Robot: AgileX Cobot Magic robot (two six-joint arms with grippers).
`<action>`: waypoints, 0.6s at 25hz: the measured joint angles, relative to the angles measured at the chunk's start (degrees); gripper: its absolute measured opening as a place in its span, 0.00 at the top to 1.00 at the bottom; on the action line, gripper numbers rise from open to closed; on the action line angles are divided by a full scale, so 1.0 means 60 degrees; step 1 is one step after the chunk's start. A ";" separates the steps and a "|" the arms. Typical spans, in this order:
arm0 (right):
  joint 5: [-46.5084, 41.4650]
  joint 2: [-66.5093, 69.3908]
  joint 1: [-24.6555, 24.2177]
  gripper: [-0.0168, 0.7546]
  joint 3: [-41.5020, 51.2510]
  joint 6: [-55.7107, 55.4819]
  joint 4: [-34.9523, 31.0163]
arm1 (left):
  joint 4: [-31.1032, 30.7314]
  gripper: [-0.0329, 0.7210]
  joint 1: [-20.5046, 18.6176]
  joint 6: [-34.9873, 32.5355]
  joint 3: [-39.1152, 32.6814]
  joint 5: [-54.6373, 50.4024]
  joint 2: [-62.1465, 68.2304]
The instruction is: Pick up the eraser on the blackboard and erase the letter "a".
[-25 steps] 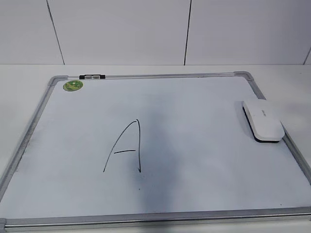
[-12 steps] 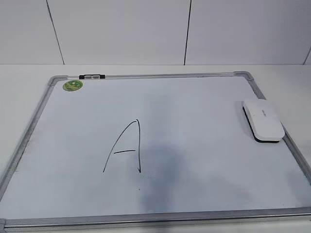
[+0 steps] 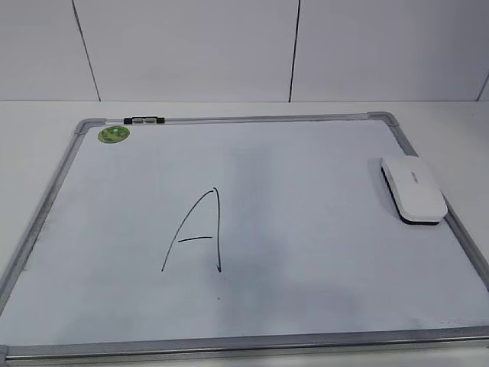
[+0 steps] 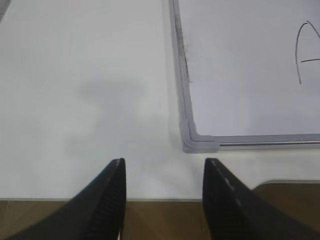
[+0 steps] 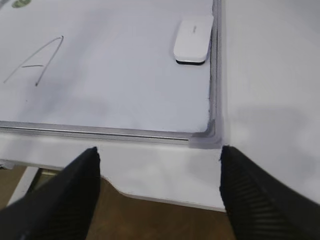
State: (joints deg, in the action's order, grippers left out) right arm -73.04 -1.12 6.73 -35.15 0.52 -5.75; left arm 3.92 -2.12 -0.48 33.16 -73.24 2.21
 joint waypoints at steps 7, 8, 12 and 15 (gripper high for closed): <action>0.0026 0.0000 0.0000 0.23 0.0675 0.0000 0.0627 | -0.0653 0.48 0.0214 0.0000 -0.0186 0.0838 -0.0086; 0.0140 0.0000 0.0000 0.23 0.0721 0.0000 0.0747 | -0.0653 0.48 0.0230 0.0000 -0.0272 0.1095 -0.0086; 0.0912 0.0000 0.0014 0.23 0.1026 0.0000 0.1178 | -0.0653 0.51 0.0251 0.0000 -0.0516 0.1542 -0.0086; 0.1092 0.0000 0.0014 0.23 0.1143 0.0000 0.1326 | -0.0653 0.53 0.0251 0.0000 -0.0531 0.1610 -0.0086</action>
State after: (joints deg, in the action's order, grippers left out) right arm -66.49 -1.12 6.82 -28.29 0.52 2.20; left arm 0.00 -0.62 -0.48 29.98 -63.58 1.69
